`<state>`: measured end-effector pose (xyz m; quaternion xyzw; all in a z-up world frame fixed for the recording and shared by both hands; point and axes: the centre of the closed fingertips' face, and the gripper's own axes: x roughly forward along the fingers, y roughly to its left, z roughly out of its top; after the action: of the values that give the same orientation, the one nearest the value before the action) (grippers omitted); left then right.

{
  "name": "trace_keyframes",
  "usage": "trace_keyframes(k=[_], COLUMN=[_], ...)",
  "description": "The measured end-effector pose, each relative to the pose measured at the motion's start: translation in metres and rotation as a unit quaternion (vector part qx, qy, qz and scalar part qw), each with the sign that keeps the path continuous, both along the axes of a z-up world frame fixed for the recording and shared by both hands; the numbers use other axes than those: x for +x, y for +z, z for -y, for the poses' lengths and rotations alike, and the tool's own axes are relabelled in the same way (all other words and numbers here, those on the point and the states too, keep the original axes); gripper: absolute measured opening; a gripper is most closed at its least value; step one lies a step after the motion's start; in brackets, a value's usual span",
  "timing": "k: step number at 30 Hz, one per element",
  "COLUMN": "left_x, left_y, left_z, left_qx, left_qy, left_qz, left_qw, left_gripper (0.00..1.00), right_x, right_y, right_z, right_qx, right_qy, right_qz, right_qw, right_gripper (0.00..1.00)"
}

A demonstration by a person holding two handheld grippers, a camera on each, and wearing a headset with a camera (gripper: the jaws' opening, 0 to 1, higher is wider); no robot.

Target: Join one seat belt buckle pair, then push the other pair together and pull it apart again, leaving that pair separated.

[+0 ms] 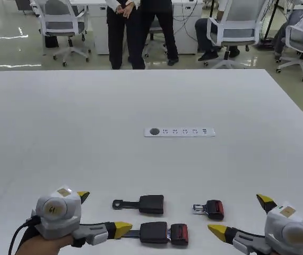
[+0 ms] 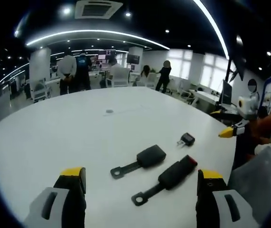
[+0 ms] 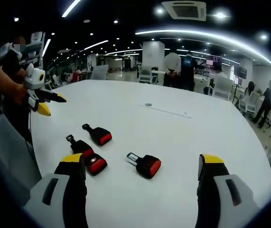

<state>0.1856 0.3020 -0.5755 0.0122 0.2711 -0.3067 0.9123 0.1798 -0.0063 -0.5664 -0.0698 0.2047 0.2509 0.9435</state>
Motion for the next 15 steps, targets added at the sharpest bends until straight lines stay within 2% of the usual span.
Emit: trace_keyframes(k=[3,5,8,15], left_x=[-0.011,-0.02,-0.025,-0.042], left_y=[0.004,0.005,0.006,0.015], left_z=[-0.008,-0.009,-0.018,-0.025], left_qx=[-0.007,-0.008,-0.014,-0.02], left_qy=[0.01,0.012,0.018,0.022], left_qz=[0.007,0.01,0.011,0.026], left_qw=[0.9999,0.9998,0.9997,0.9992], left_gripper=[1.0,1.0,1.0,1.0], right_x=[-0.01,-0.013,-0.02,-0.043], right_y=[0.007,0.007,0.008,0.016], right_z=[0.004,0.009,0.01,0.015], right_qx=[0.005,0.008,0.01,0.013], right_qy=[-0.005,-0.01,-0.014,-0.02], right_qz=[0.008,0.009,0.01,0.021], right_qw=[0.9999,0.9999,0.9998,0.9995], right_gripper=[0.99,1.0,1.0,1.0])
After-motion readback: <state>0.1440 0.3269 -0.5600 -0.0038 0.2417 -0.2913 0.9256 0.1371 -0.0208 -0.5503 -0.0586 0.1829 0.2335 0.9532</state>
